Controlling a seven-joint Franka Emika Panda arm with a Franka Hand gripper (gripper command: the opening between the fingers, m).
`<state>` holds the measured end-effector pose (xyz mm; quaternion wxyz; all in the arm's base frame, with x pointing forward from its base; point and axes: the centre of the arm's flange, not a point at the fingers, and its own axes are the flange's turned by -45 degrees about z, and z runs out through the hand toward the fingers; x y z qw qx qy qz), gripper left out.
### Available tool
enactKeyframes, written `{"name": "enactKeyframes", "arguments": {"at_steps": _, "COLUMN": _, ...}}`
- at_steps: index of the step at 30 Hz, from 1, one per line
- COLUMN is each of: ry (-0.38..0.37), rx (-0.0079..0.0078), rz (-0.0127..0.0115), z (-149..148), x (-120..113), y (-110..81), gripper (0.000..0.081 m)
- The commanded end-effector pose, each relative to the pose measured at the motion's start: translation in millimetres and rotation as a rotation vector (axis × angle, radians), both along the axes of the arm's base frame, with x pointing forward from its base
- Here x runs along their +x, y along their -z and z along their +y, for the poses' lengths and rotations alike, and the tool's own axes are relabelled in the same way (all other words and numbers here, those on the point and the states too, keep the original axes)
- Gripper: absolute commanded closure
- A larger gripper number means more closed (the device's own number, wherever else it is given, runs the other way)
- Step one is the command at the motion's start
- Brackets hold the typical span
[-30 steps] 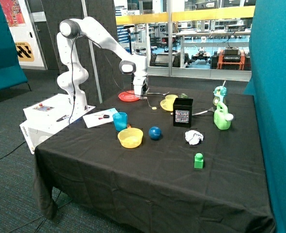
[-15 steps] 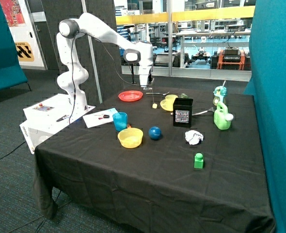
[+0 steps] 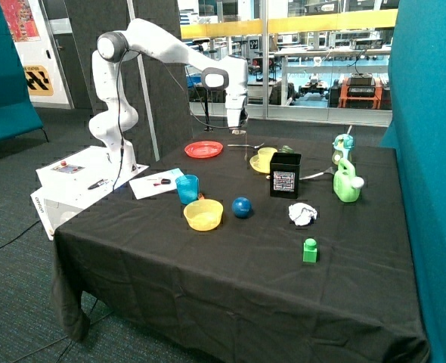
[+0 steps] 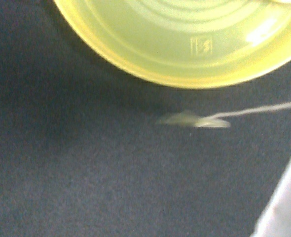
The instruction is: Prepare two cups of tea
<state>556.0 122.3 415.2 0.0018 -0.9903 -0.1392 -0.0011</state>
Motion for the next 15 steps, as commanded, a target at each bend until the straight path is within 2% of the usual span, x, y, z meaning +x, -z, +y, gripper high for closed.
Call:
{"name": "enactKeyframes", "arguments": {"at_steps": 1, "ry": -0.016, "rx": -0.0039, "rz": 0.0016, "z": 9.0, "x": 16.9, "y": -14.7, "gripper": 0.0808}}
{"name": "enactKeyframes", "arguments": {"at_steps": 10, "ry": -0.078, "rx": -0.0039, "rz": 0.0015, "z": 43.1, "x": 29.4, "y": -31.6, "gripper": 0.0808}}
{"name": "enactKeyframes", "arguments": {"at_steps": 15, "ry": -0.098, "rx": -0.0040, "rz": 0.0014, "z": 62.4, "x": 35.2, "y": -34.4, "gripper": 0.0808}}
